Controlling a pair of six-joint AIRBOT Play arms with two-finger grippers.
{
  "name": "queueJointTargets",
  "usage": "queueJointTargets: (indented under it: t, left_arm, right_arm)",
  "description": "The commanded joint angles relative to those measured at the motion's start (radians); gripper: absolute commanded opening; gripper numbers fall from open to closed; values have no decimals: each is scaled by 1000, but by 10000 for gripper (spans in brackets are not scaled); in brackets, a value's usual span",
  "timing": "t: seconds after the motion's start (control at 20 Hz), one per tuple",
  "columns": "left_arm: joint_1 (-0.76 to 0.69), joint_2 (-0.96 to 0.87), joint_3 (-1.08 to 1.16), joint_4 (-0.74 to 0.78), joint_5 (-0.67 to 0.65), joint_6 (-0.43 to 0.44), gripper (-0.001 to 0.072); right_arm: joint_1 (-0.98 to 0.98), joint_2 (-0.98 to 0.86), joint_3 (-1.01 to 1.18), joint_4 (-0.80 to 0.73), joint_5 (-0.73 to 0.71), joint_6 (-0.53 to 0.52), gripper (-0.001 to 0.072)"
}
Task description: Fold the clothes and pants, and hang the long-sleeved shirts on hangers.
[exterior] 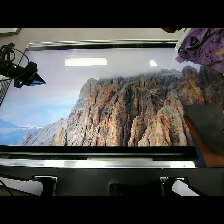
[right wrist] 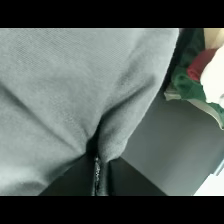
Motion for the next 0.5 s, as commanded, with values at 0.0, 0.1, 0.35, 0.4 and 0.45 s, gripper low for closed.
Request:
queueJointTargets:
  t: [0.0, 0.1, 0.35, 0.4, 0.45]
  left_arm:
    - [0, -1, 0, 0, 1, 1, 20]
    - [0, -1, 0, 0, 4, 1, 19]
    - [0, -1, 0, 0, 4, 3, 20]
    - [0, -1, 0, 0, 5, 3, 20]
    - [0, -1, 0, 0, 4, 3, 20]
  right_arm:
    - [-1, 4, -86, -51, -10, 2, 31]
    - [-1, 4, -111, -77, -13, 2, 31]
    - [-1, 4, -115, -95, -43, 2, 33]
    - [-1, 4, -115, -98, -42, 3, 50]
    - [-1, 4, -115, -104, -40, -3, 106]
